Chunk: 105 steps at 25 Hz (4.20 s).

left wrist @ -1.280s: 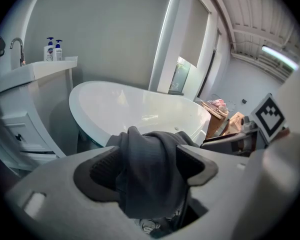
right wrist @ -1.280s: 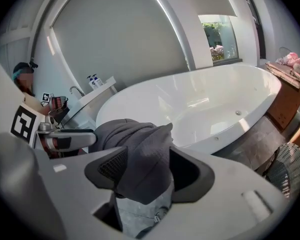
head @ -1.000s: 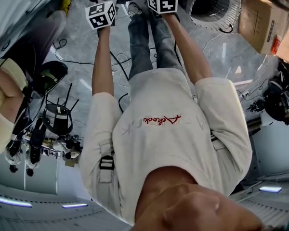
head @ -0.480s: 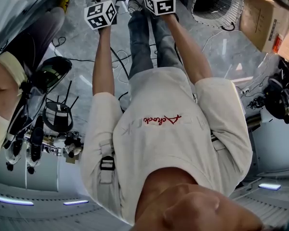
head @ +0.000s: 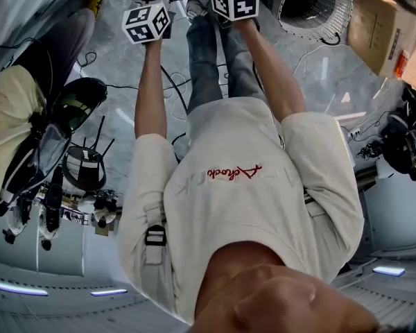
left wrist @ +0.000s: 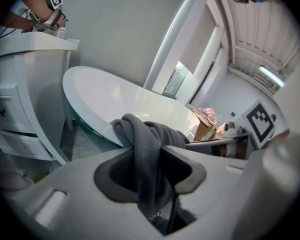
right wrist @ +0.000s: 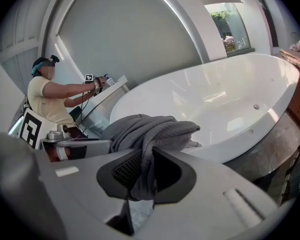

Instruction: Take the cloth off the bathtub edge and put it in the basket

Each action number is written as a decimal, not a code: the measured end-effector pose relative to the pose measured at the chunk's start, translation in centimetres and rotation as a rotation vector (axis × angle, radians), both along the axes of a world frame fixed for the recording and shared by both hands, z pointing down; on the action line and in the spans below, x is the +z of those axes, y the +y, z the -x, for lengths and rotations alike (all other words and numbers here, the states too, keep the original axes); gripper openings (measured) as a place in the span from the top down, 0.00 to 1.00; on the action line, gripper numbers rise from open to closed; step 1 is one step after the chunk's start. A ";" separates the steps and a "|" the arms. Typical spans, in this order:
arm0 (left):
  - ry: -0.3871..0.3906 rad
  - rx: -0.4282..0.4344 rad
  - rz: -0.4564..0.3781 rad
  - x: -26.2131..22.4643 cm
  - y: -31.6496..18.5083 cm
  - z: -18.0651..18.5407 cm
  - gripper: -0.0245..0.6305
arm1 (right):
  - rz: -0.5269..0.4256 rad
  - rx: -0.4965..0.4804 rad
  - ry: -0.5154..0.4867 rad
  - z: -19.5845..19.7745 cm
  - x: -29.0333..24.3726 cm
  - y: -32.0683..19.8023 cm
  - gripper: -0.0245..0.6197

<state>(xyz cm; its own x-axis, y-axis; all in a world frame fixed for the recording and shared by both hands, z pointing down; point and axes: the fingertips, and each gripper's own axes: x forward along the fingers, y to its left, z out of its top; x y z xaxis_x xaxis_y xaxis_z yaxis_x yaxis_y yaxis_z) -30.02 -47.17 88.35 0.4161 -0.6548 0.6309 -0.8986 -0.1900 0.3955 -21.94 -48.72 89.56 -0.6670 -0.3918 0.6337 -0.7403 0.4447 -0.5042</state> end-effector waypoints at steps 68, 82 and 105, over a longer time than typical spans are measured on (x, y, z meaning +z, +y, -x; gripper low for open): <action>0.012 0.169 -0.923 -52.6 -12.6 -7.3 0.78 | -0.922 0.111 -0.132 -4.8 -53.6 -12.1 0.89; 0.194 0.494 -0.910 -52.1 -11.1 -22.7 0.78 | -0.938 0.430 0.061 -20.2 -53.1 -8.7 0.89; 0.496 1.057 -0.814 -50.9 4.1 -53.4 0.78 | -0.898 0.996 0.380 -49.4 -52.1 9.7 0.89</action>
